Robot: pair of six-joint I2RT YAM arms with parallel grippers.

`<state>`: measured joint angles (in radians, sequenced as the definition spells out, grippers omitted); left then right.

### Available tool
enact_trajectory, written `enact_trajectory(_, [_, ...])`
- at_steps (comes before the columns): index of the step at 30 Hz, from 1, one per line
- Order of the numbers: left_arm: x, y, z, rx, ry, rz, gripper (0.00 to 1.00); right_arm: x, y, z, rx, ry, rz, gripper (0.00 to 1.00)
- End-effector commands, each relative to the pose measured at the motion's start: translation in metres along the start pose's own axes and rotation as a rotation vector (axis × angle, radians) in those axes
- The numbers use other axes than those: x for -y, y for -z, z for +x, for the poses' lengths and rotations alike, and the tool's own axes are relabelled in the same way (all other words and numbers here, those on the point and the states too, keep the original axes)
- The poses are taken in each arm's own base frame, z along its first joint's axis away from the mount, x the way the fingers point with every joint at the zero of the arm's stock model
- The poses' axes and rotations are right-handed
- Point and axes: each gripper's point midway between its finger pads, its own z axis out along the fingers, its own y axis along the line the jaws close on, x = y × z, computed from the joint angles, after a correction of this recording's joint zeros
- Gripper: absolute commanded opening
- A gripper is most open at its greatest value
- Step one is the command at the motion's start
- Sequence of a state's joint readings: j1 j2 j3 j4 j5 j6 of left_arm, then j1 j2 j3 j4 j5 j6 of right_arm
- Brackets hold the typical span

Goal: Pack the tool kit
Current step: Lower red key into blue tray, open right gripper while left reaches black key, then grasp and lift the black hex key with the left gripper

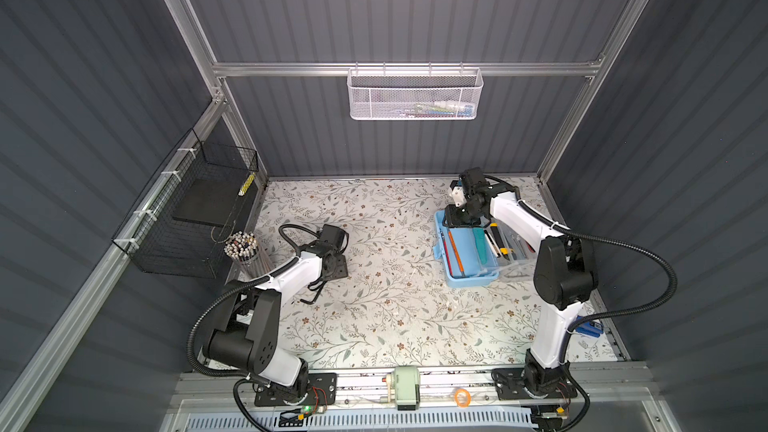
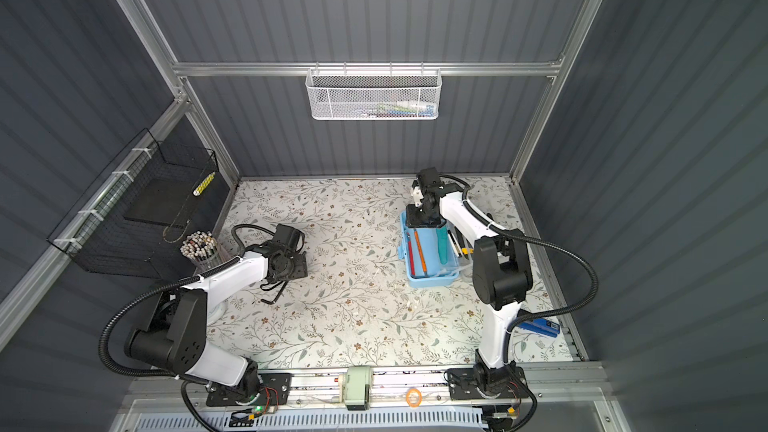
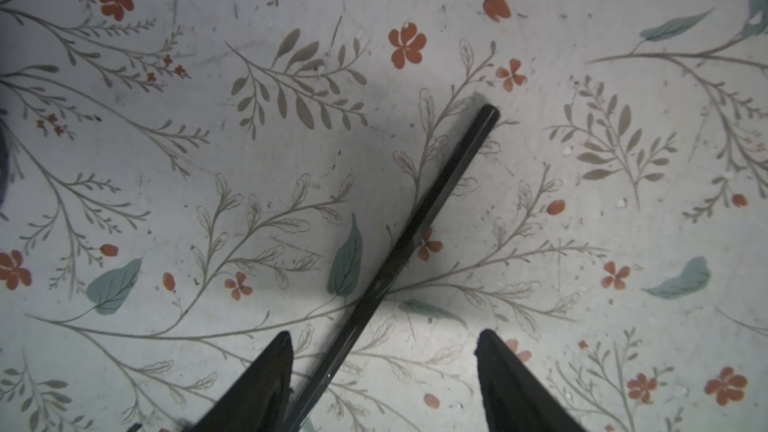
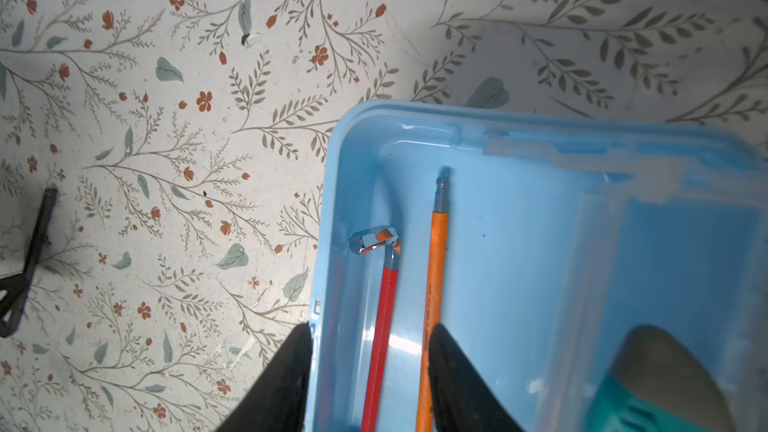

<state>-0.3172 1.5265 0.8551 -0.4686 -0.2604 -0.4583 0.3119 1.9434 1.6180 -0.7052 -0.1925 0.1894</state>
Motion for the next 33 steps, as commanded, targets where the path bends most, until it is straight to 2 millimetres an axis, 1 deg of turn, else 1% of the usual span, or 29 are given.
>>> enact_trajectory(1, [-0.005, -0.01, 0.009, -0.036, 0.007, 0.001, 0.67, -0.005, 0.021, -0.008, 0.057, -0.002, -0.007, 0.53])
enact_trajectory(2, [-0.006, -0.013, 0.01, -0.043, 0.015, -0.002, 0.67, -0.006, 0.024, -0.009, 0.068, -0.005, -0.009, 0.55])
enact_trajectory(5, [-0.009, -0.019, 0.012, -0.067, 0.032, -0.011, 0.67, -0.011, 0.032, -0.011, 0.089, -0.007, -0.027, 0.56])
enact_trajectory(8, [-0.007, -0.027, 0.018, -0.107, 0.029, -0.003, 0.62, -0.013, 0.039, -0.012, 0.105, -0.006, -0.037, 0.58])
enact_trajectory(10, [-0.006, -0.031, 0.023, -0.132, 0.024, 0.006, 0.56, -0.013, 0.041, -0.011, 0.11, -0.006, -0.036, 0.58])
enact_trajectory(13, [0.001, -0.037, 0.03, -0.165, 0.01, 0.038, 0.42, -0.015, 0.047, -0.011, 0.121, -0.003, -0.041, 0.58])
enact_trajectory(15, [0.008, -0.04, 0.034, -0.187, -0.004, 0.079, 0.32, -0.015, 0.05, -0.01, 0.128, -0.007, -0.042, 0.58])
enact_trajectory(17, [0.015, -0.042, 0.033, -0.195, -0.009, 0.109, 0.24, -0.015, 0.053, -0.01, 0.137, -0.009, -0.043, 0.58])
enact_trajectory(21, [0.03, -0.042, 0.027, -0.188, 0.006, 0.18, 0.13, -0.016, 0.057, -0.007, 0.146, -0.013, -0.05, 0.6])
enact_trajectory(23, [0.039, -0.042, 0.024, -0.185, 0.02, 0.223, 0.1, -0.017, 0.058, -0.006, 0.151, -0.017, -0.058, 0.62])
enact_trajectory(27, [0.056, -0.042, 0.022, -0.189, 0.037, 0.296, 0.04, -0.019, 0.062, -0.003, 0.161, -0.023, -0.069, 0.63])
enact_trajectory(29, [0.062, -0.042, 0.022, -0.188, 0.037, 0.307, 0.04, -0.019, 0.063, -0.003, 0.166, -0.026, -0.073, 0.64])
enact_trajectory(33, [0.087, -0.039, 0.019, -0.179, 0.008, 0.34, 0.03, -0.02, 0.063, 0.0, 0.166, -0.034, -0.082, 0.64])
